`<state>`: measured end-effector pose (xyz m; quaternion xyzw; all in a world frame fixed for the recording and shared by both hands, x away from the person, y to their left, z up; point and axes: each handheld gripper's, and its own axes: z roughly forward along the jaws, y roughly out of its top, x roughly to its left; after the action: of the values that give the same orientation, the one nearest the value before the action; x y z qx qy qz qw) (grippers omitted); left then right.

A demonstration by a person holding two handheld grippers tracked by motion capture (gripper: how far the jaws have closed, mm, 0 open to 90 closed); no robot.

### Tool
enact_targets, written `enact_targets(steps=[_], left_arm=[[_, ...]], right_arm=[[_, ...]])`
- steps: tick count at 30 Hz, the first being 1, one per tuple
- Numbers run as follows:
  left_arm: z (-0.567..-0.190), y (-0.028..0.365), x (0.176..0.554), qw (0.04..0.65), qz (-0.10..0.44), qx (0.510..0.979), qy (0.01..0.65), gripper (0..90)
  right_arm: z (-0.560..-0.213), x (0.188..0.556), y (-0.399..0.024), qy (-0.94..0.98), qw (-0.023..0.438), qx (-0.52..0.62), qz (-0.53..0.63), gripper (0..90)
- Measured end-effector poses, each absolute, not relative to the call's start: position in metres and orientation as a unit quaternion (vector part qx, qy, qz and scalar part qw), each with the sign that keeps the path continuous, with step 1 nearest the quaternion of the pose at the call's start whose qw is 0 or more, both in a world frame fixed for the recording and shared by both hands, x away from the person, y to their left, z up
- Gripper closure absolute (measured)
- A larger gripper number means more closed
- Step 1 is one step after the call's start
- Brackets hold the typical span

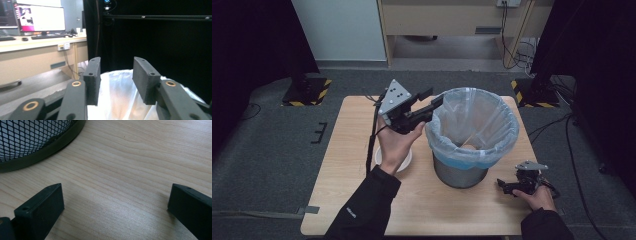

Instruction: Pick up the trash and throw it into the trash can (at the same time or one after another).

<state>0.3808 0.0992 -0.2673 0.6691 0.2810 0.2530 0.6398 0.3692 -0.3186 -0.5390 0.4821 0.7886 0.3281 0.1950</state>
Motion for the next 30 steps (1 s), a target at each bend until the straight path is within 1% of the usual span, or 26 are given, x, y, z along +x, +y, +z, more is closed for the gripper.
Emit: enact_targets(steps=[6, 11, 17, 30], left_arm=[[-0.282, 0.134, 0.376, 0.614, 0.268, 0.675, 0.309, 50.2], [-0.304, 0.159, 0.374, 0.591, 0.272, 0.681, 0.336, 46.6], [-0.337, 0.181, 0.376, 0.559, 0.266, 0.693, 0.369, 42.3], [-0.423, 0.218, 0.389, 0.479, 0.245, 0.717, 0.443, 36.8]], right_arm=[[-0.539, 0.369, -0.319, 0.789, 0.195, 0.482, 0.328, 0.8], [-0.539, 0.369, -0.319, 0.789, 0.195, 0.482, 0.328, 0.8], [-0.539, 0.369, -0.319, 0.789, 0.195, 0.482, 0.328, 0.8], [-0.539, 0.369, -0.319, 0.789, 0.195, 0.482, 0.328, 0.8]])
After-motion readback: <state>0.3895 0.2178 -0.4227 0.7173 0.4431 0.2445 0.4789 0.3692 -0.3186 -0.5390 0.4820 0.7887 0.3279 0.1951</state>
